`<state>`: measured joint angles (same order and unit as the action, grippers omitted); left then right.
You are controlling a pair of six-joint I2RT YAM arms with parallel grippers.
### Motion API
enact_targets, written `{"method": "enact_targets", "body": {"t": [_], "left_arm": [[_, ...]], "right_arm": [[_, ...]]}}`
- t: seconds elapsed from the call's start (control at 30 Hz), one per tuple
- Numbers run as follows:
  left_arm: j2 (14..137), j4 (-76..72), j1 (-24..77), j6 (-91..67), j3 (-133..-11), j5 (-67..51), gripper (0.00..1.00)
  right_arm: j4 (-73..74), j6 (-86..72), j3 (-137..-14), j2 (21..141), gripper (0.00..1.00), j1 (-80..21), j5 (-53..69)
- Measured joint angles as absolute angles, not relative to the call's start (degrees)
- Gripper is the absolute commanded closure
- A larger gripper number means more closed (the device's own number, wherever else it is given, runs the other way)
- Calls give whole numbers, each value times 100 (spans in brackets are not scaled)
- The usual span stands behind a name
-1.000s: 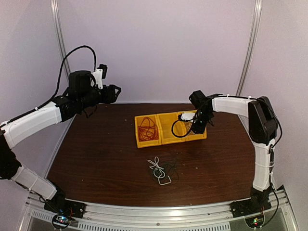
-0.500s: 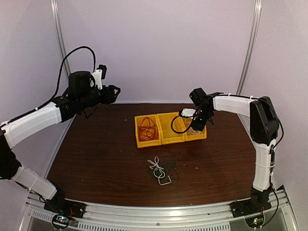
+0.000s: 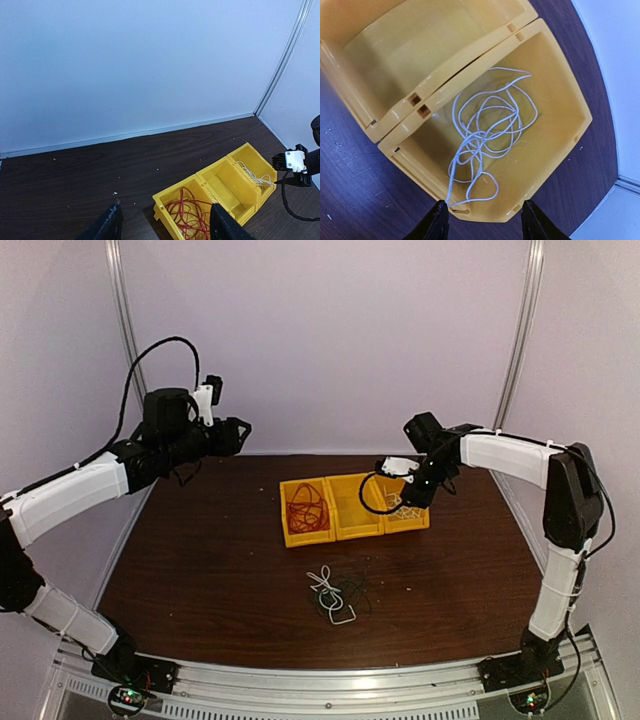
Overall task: Untangle the cables
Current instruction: Adjust the untangled cable in the bin.
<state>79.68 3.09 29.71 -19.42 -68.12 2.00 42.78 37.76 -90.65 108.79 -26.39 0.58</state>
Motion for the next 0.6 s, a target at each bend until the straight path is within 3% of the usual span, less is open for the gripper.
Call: {"method": "enact_targets", "body": {"t": [0.13,0.23,0.6], "left_arm": [[7996,309,2971,-1942,-6810,185,40],[8014,309,2971,-1942,-6807,176,40],[8014,307,2967,-1942,-6799,169,40]], "right_arm": [[4368,3822,-8941,10938,81,-2672,150],[4372,3798,-8941,11043,91,-2672,167],[4451,3684,-9271,11730,100,-2674,355]]}}
